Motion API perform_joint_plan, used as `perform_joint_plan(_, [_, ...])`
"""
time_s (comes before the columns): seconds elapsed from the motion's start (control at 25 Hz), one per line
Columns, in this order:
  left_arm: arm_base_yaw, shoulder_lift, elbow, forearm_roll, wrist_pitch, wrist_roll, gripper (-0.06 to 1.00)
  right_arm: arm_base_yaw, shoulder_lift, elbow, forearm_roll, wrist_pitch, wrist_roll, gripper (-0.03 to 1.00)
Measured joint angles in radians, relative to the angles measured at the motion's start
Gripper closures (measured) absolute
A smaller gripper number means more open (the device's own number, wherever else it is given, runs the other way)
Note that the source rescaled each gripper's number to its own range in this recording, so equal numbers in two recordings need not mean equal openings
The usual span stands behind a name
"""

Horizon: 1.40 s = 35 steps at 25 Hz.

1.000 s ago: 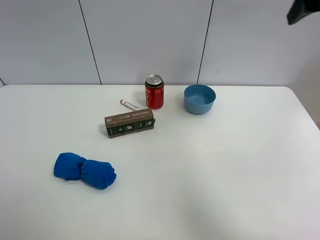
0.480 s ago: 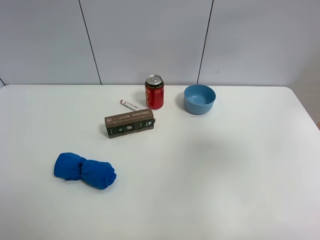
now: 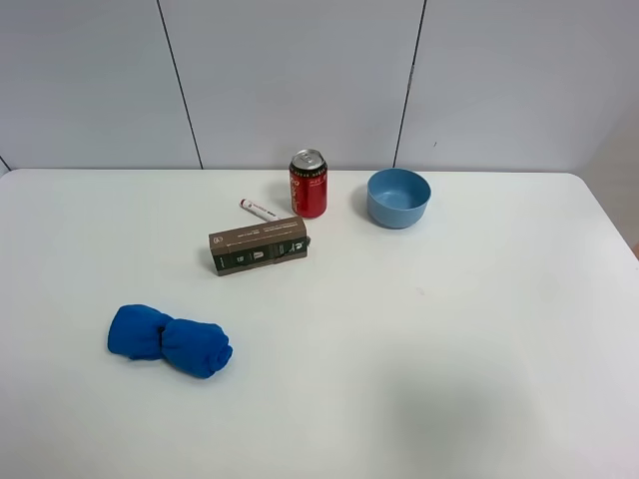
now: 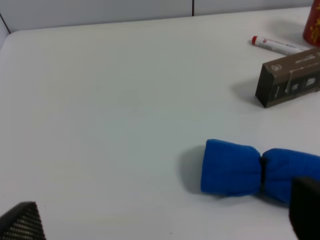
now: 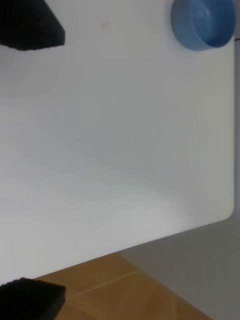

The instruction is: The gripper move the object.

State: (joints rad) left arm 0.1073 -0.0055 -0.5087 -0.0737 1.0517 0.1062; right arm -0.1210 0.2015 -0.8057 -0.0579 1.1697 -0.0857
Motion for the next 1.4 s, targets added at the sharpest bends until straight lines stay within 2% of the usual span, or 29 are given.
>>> perform_joint_plan(0.12, [0.000,0.000,0.000,0.000,0.000,0.000,-0.06,0.000,-0.111,0.087,0.001,-0.004,0.001,0.12])
perform_joint_plan(0.24, [0.000,0.000,0.000,0.000,0.000,0.000,-0.06,0.000,-0.189,0.175,0.045,-0.021,0.012,0.12])
perform_joint_plan(0.4, [0.000,0.000,0.000,0.000,0.000,0.000,-0.06,0.000,-0.204,0.251,0.123,-0.047,0.015,0.12])
perform_joint_plan(0.52, [0.000,0.000,0.000,0.000,0.000,0.000,-0.06,0.000,-0.204,0.292,0.131,-0.070,0.015,0.12])
perform_joint_plan(0.68, [0.000,0.000,0.000,0.000,0.000,0.000,-0.06,0.000,-0.204,0.304,0.131,-0.099,0.015,0.13])
perform_joint_plan(1.0, [0.000,0.000,0.000,0.000,0.000,0.000,-0.06,0.053,-0.204,0.305,0.129,-0.099,0.021,0.13])
perform_joint_plan(1.4, [0.000,0.000,0.000,0.000,0.000,0.000,-0.06,0.059,-0.204,0.305,0.102,-0.099,0.054,0.13])
